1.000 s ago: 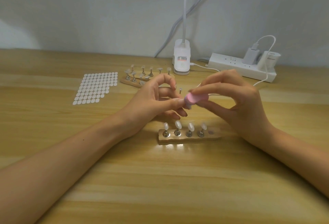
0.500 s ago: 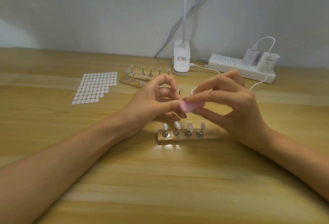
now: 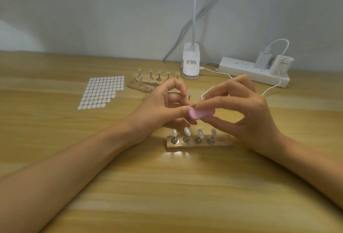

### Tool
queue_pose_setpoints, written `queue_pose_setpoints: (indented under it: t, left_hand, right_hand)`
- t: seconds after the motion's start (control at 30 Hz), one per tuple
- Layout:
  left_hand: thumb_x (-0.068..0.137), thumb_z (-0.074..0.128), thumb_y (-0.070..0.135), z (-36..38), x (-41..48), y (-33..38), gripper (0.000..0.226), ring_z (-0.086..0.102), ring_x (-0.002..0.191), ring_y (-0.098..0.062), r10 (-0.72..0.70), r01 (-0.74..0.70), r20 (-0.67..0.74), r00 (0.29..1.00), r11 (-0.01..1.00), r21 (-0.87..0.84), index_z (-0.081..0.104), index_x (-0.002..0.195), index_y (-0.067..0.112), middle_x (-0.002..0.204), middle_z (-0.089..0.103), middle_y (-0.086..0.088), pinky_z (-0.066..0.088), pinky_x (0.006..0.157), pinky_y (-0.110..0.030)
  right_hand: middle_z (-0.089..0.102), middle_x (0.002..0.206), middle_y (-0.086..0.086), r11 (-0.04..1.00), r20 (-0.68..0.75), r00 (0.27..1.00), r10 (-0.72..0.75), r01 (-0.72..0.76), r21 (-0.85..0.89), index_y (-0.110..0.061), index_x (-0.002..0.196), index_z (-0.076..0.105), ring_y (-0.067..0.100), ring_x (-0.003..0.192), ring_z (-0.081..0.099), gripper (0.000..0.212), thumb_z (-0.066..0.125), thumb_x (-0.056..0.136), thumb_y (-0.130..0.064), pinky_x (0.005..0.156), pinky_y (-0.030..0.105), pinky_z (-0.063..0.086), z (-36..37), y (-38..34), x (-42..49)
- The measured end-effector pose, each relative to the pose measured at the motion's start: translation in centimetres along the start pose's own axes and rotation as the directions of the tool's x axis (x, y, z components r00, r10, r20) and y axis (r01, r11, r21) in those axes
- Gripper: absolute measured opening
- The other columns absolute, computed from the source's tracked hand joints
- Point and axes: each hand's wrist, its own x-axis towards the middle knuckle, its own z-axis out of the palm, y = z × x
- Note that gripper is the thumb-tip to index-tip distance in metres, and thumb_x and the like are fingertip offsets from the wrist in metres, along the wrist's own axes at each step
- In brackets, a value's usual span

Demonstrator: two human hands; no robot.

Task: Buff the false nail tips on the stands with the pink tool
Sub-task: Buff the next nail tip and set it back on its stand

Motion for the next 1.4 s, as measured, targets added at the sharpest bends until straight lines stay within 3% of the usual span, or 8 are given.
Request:
queue_pose_setpoints:
  t: [0.17,0.33,0.5,0.63,0.77,0.93,1.2,1.4]
  left_hand:
    - [0.079,0.073,0.011,0.2,-0.1,0.3,0.036,0.072,0.072,-0.023,0.001,0.0,0.002,1.0,0.999,-0.032,0.045,0.101,0.012,0.083,0.073,-0.007,0.057,0.058,-0.027]
    - [0.081,0.072,0.009,0.3,-0.1,0.3,0.035,0.072,0.072,-0.023,0.001,-0.001,0.004,1.0,0.999,-0.05,0.044,0.101,0.012,0.085,0.074,-0.01,0.057,0.058,-0.025]
    - [0.08,0.073,0.012,0.2,-0.1,0.2,0.035,0.074,0.075,-0.024,0.0,0.0,0.0,1.0,0.999,-0.05,0.047,0.102,0.013,0.084,0.074,-0.006,0.057,0.059,-0.025]
    - [0.081,0.073,0.012,0.1,-0.1,0.1,0.034,0.076,0.08,-0.025,-0.004,0.004,-0.009,1.0,0.998,-0.069,0.048,0.104,0.013,0.087,0.074,-0.006,0.058,0.061,-0.024]
    - [0.081,0.073,0.011,0.0,-0.1,0.1,0.034,0.077,0.087,-0.03,-0.008,0.008,-0.005,1.0,0.997,-0.076,0.049,0.106,0.012,0.091,0.075,-0.008,0.059,0.064,-0.026]
    - [0.08,0.073,0.009,0.0,0.0,0.0,0.037,0.076,0.09,-0.033,-0.005,0.005,0.002,1.0,0.996,-0.085,0.048,0.107,0.011,0.091,0.075,-0.007,0.06,0.069,-0.027]
    - [0.076,0.076,0.006,0.2,0.0,0.2,0.04,0.076,0.084,-0.036,-0.011,0.01,-0.015,1.0,0.999,-0.042,0.046,0.102,0.012,0.082,0.073,-0.007,0.06,0.068,-0.028]
    - [0.079,0.076,0.003,0.2,-0.1,0.2,0.041,0.077,0.08,-0.034,-0.025,0.024,-0.02,0.999,0.999,-0.047,0.042,0.098,0.013,0.079,0.074,-0.008,0.06,0.065,-0.028]
  right_hand:
    - [0.068,0.092,0.003,0.994,-0.037,0.993,0.111,-0.11,0.015,-0.02,0.101,0.075,0.03,0.087,0.055,0.016,0.076,0.085,-0.022,0.082,0.026,0.036,-0.3,0.5,0.0]
    - [0.066,0.098,0.004,0.98,-0.035,0.983,0.177,-0.173,0.099,-0.022,0.105,0.072,0.025,0.093,0.057,0.021,0.072,0.085,-0.027,0.08,0.037,0.047,-0.2,0.6,-0.1]
    - [0.065,0.1,0.005,0.97,-0.02,0.981,0.192,-0.186,0.159,-0.021,0.109,0.071,0.018,0.095,0.06,0.023,0.07,0.086,-0.025,0.074,0.018,0.042,0.0,0.7,-0.2]
    - [0.067,0.101,0.002,0.924,-0.036,0.959,0.283,-0.262,0.277,-0.023,0.108,0.07,0.021,0.089,0.061,0.022,0.069,0.087,-0.027,0.068,0.038,0.047,-0.2,1.2,-0.2]
    - [0.067,0.1,0.005,0.933,0.001,0.977,0.215,-0.206,0.294,-0.02,0.106,0.071,0.024,0.09,0.062,0.022,0.07,0.086,-0.027,0.069,0.034,0.051,0.1,1.2,-0.2]
    - [0.067,0.101,0.008,0.93,0.005,0.976,0.216,-0.208,0.302,-0.017,0.106,0.071,0.024,0.091,0.064,0.022,0.071,0.086,-0.023,0.071,0.038,0.054,0.1,1.3,-0.1]
    - [0.068,0.096,0.009,0.976,0.034,0.995,0.09,-0.095,0.194,-0.013,0.103,0.073,0.02,0.09,0.065,0.02,0.075,0.084,-0.021,0.074,0.032,0.054,0.1,0.9,-0.2]
    - [0.067,0.094,0.01,0.985,0.025,0.997,0.068,-0.071,0.159,-0.01,0.1,0.076,0.021,0.089,0.066,0.019,0.078,0.082,-0.017,0.075,0.037,0.055,0.0,0.9,-0.2]
